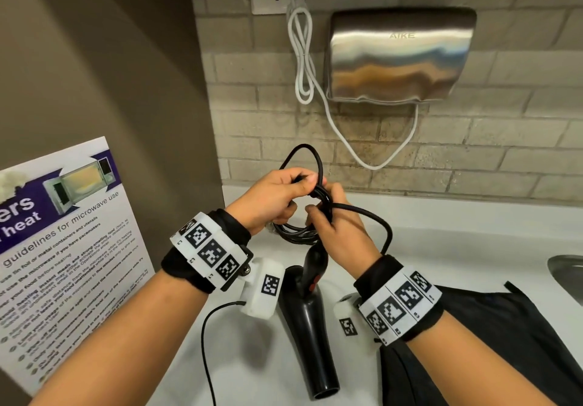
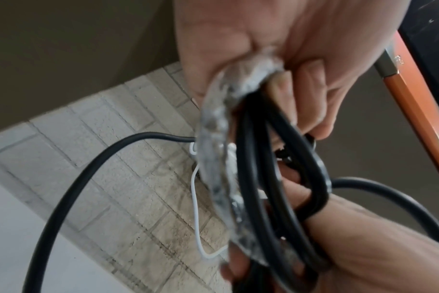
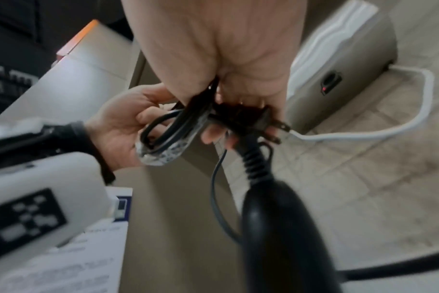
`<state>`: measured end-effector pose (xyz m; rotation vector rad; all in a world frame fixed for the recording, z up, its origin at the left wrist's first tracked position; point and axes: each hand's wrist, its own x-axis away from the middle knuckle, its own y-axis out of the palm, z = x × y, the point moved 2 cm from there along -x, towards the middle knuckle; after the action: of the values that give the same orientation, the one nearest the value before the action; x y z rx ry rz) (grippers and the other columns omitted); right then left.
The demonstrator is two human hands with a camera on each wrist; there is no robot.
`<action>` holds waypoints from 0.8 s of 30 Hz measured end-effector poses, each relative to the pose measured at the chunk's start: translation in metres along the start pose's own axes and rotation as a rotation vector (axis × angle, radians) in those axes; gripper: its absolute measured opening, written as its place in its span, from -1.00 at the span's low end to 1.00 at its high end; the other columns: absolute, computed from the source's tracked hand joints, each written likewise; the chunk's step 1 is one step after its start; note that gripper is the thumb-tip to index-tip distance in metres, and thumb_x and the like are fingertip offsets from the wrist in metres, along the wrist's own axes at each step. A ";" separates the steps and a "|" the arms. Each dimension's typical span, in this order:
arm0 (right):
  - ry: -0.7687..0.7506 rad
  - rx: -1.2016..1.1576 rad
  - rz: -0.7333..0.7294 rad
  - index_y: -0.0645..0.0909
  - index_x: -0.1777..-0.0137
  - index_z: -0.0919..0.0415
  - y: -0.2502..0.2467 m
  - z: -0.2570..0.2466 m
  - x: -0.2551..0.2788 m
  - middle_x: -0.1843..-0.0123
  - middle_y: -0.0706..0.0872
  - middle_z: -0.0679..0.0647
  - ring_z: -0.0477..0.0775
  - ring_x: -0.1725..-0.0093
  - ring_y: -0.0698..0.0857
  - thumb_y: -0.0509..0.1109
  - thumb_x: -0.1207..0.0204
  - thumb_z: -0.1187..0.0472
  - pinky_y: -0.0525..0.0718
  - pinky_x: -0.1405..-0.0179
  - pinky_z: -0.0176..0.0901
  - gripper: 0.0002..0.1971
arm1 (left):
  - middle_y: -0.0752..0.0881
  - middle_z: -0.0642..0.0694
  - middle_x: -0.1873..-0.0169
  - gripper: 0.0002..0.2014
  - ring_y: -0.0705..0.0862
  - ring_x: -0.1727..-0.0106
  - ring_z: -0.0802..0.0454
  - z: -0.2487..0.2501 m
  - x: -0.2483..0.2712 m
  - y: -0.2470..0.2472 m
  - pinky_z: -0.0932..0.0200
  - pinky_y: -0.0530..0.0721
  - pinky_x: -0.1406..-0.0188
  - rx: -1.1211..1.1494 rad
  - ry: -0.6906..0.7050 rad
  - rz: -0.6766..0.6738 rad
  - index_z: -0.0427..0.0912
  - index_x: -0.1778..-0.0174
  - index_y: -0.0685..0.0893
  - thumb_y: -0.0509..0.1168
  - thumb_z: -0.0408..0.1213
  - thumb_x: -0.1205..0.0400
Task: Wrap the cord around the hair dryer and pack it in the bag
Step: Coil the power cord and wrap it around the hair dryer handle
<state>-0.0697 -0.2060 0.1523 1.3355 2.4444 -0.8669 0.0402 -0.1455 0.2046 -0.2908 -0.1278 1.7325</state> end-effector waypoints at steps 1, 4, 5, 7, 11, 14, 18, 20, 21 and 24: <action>-0.041 0.039 -0.020 0.39 -0.19 0.11 -0.001 0.002 0.000 0.31 0.62 0.10 0.06 0.33 0.60 0.22 -0.60 0.16 0.53 0.32 -0.11 -0.80 | 0.61 -0.07 0.24 -0.79 0.16 0.73 0.24 0.000 0.000 -0.001 0.40 0.11 0.75 0.010 0.005 0.012 -0.17 -0.09 0.62 0.09 -0.25 -0.70; -0.157 0.130 -0.042 0.40 -0.05 0.15 -0.002 0.010 0.003 0.37 0.50 -0.12 -0.15 0.37 0.51 0.13 -0.56 -0.08 0.41 0.40 -0.38 -0.71 | 0.63 0.06 0.25 -0.76 0.15 0.73 0.24 -0.001 0.001 -0.005 0.41 0.09 0.73 0.047 0.012 0.079 -0.23 -0.16 0.60 0.09 -0.24 -0.70; -0.199 0.147 -0.050 0.39 0.01 0.14 -0.002 0.014 0.006 0.37 0.47 -0.15 -0.16 0.37 0.49 0.06 -0.53 -0.13 0.40 0.37 -0.37 -0.67 | 0.64 0.09 0.22 -0.73 0.15 0.73 0.24 -0.002 0.001 -0.008 0.41 0.10 0.74 0.060 0.014 0.102 -0.27 -0.19 0.58 0.08 -0.25 -0.71; -0.254 0.194 -0.062 0.41 0.01 0.21 -0.002 0.022 0.011 0.29 0.49 -0.07 -0.12 0.28 0.48 -0.03 -0.53 -0.10 0.45 0.24 -0.23 -0.62 | 0.66 0.15 0.19 -0.70 0.15 0.74 0.25 -0.002 0.001 -0.010 0.41 0.11 0.76 0.077 0.021 0.124 -0.33 -0.24 0.55 0.07 -0.26 -0.71; -0.278 0.280 -0.097 0.49 -0.16 0.35 -0.004 0.032 0.008 0.05 0.51 -0.01 -0.09 0.03 0.47 0.09 -0.57 0.26 0.39 -0.05 -0.38 -0.74 | 0.68 0.19 0.21 -0.70 0.14 0.73 0.24 -0.002 0.003 -0.012 0.41 0.09 0.74 0.092 0.019 0.122 -0.34 -0.24 0.55 0.07 -0.27 -0.71; -0.196 0.382 -0.066 0.56 -0.10 0.33 -0.012 0.048 -0.004 0.04 0.58 0.12 0.06 0.00 0.55 0.21 -0.54 0.42 0.44 -0.03 -0.34 -0.81 | 0.69 0.18 0.32 -0.75 0.14 0.73 0.24 -0.002 0.004 -0.015 0.41 0.07 0.73 0.073 -0.005 0.072 -0.22 -0.11 0.62 0.06 -0.25 -0.71; -0.106 0.421 0.086 0.64 -0.01 0.35 -0.028 0.066 -0.022 0.03 0.66 0.27 0.29 -0.03 0.61 0.31 -0.44 0.49 0.45 -0.02 -0.22 -0.82 | 0.64 0.13 0.34 -0.79 0.14 0.73 0.25 -0.004 0.008 -0.015 0.36 0.05 0.72 0.004 -0.056 -0.023 -0.10 -0.02 0.63 0.07 -0.25 -0.71; -0.150 0.437 0.129 0.64 0.00 0.35 -0.032 0.063 -0.027 0.05 0.66 0.28 0.30 -0.01 0.60 0.30 -0.45 0.46 0.43 -0.02 -0.21 -0.83 | 0.60 0.09 0.27 -0.78 0.16 0.72 0.25 -0.007 0.008 -0.013 0.36 0.06 0.72 -0.010 -0.078 -0.044 -0.12 -0.05 0.62 0.06 -0.24 -0.71; -0.175 0.399 0.167 0.62 0.00 0.38 -0.033 0.060 -0.028 0.06 0.66 0.29 0.29 0.01 0.60 0.28 -0.46 0.44 0.41 0.00 -0.29 -0.84 | 0.60 0.10 0.24 -0.77 0.19 0.72 0.25 -0.008 0.008 -0.012 0.37 0.07 0.73 -0.015 -0.089 -0.051 -0.17 -0.09 0.62 0.06 -0.24 -0.71; -0.182 0.188 0.296 0.57 0.00 0.38 -0.036 0.045 -0.029 0.08 0.63 0.23 0.13 0.08 0.57 0.20 -0.44 0.32 0.39 0.13 -0.56 -0.80 | 0.66 0.17 0.16 -0.68 0.41 0.60 0.25 -0.010 0.007 -0.011 0.43 0.14 0.78 -0.023 -0.115 -0.034 -0.37 -0.25 0.55 0.09 -0.25 -0.70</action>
<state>-0.0870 -0.2679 0.1434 1.5556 2.0047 -1.1036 0.0526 -0.1369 0.1968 -0.2048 -0.2356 1.7154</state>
